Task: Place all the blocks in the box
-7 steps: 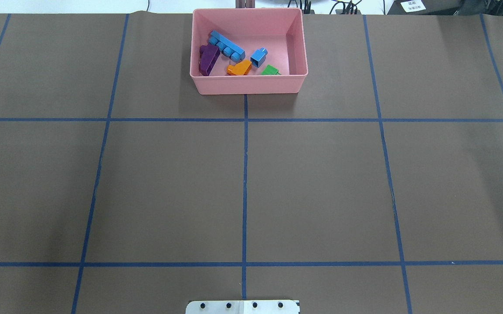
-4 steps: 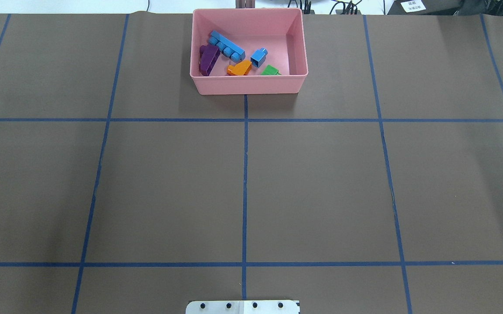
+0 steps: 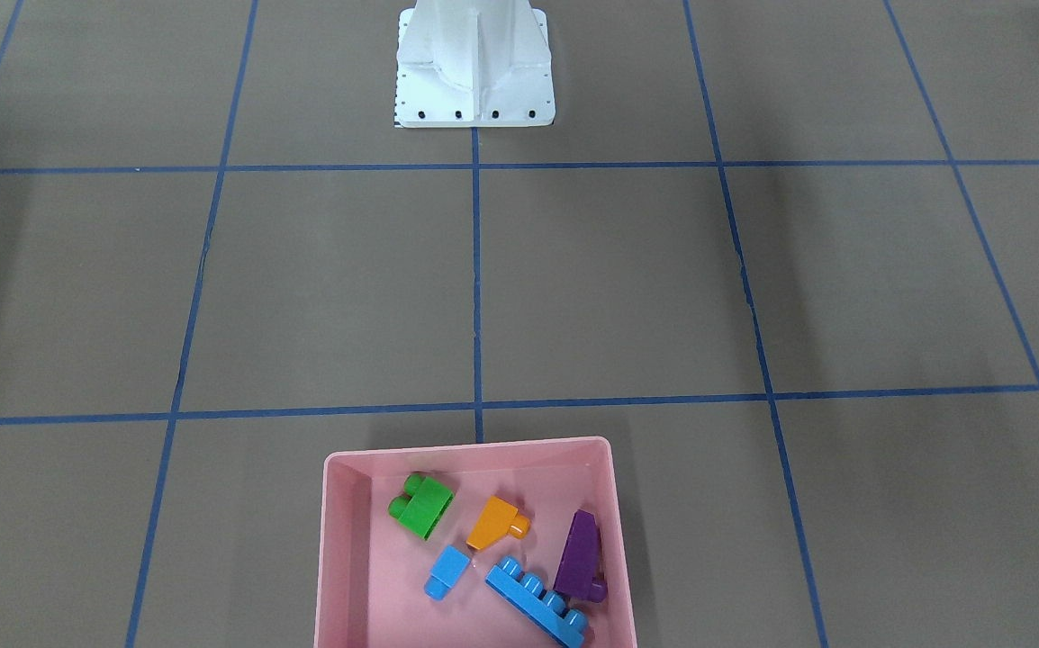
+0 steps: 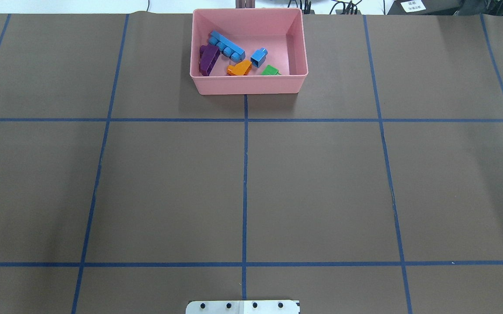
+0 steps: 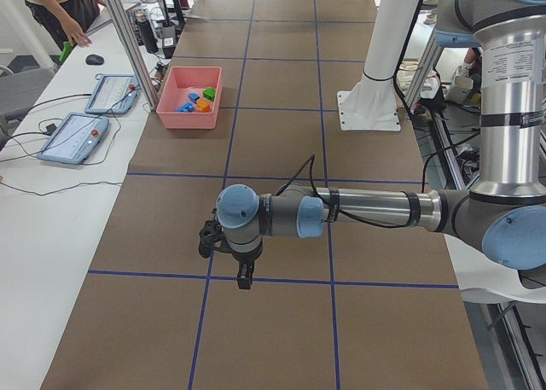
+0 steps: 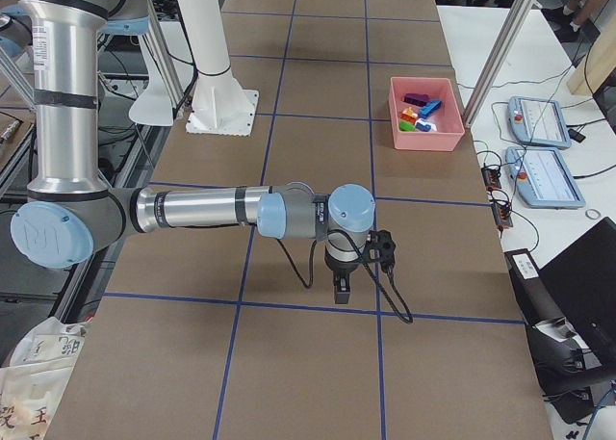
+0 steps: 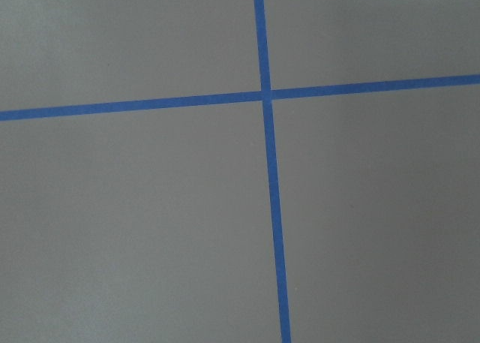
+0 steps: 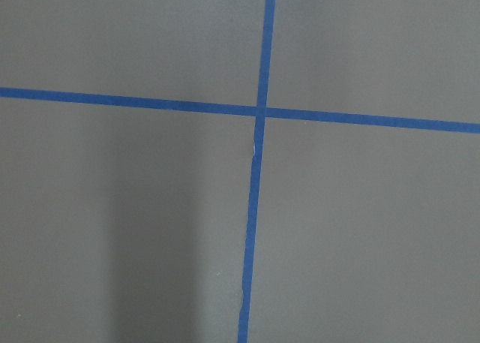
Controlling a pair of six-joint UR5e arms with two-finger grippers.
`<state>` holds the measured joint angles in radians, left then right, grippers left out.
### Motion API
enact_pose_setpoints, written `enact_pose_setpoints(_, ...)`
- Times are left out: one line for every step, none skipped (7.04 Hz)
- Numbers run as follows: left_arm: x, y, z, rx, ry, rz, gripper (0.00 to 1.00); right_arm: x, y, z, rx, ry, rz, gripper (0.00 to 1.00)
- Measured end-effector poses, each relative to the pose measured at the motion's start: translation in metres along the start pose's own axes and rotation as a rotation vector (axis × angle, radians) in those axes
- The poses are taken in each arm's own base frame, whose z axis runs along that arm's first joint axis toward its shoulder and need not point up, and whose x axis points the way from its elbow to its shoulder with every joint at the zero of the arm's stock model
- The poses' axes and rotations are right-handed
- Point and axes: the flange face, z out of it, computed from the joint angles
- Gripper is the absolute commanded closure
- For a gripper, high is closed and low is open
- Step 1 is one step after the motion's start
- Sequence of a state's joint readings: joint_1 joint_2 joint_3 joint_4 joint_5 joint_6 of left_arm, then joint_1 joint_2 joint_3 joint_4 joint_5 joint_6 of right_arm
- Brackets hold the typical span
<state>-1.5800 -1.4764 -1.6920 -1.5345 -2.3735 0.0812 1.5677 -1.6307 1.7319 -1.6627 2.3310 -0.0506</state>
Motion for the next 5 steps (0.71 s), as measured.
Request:
enact_pose_setpoints(-0.002,0.0027,0.0016,-0.003,0.0,-0.006,0.0,0.0006,0.0,0.0005,-0.001,0.002,0.001,0.0)
enact_pose_setpoints(-0.0032,0.004,0.0023,-0.005,0.0,-0.015,0.0,0.0012,0.0,0.001,-0.001,0.002,0.004,0.0)
enact_pose_setpoints(-0.0031,0.0042,0.0012,-0.003,0.0,-0.034,0.0,0.0014,0.0,0.0013,-0.001,0.002,0.007,0.0)
enact_pose_setpoints(-0.0032,0.0044,-0.0008,0.001,-0.001,-0.057,0.0,0.0014,0.0001,0.0015,-0.002,0.002,0.01,0.0)
enact_pose_setpoints(-0.0041,0.0047,-0.0027,0.005,-0.002,-0.07,0.0,0.0017,0.0004,0.0019,-0.002,0.001,0.012,0.0)
